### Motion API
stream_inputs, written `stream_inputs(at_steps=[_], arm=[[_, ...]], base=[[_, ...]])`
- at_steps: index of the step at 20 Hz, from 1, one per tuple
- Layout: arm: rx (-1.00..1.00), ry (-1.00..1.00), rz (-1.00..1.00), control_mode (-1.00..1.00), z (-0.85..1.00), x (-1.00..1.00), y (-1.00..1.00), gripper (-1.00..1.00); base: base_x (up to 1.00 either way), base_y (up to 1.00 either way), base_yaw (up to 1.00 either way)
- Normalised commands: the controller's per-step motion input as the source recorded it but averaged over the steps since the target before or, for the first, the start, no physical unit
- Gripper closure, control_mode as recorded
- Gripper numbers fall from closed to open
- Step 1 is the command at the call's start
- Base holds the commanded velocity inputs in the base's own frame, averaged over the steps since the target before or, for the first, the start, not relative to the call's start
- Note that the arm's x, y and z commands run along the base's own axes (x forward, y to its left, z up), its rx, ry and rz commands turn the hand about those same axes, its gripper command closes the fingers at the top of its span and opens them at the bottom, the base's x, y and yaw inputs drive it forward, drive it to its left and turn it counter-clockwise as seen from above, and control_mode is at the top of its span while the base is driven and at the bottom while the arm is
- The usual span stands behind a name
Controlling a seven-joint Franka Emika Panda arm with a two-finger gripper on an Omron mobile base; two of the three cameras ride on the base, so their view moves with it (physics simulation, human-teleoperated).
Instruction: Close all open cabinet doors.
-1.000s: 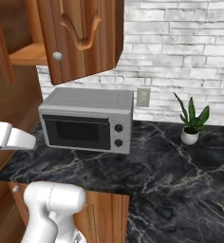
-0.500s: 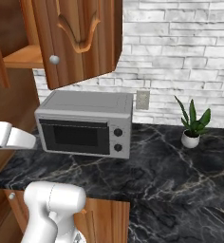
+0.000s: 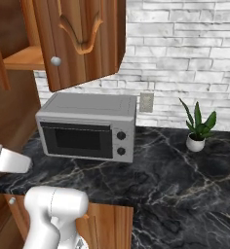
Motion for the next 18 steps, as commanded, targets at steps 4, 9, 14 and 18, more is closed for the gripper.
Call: stream_inputs(at_steps=[4, 9, 14, 18], arm=[[0.23, -0.18, 0.07, -1.00, 0.00, -0.15, -0.79, -1.00], [0.26, -0.14, 0.18, -1.00, -0.07, 0.26, -0.71, -1.00], [0.02, -0.05, 0.05, -1.00, -0.13, 0.57, -0.01, -1.00], [0.00, -0.39, 0.26, -1.00, 0.10, 0.27, -0.10, -1.00]], base=[[0.00, 0.00, 0.00], [0.00, 0.00, 0.00], [0.00, 0.00, 0.00], [0.00, 0.00, 0.00]])
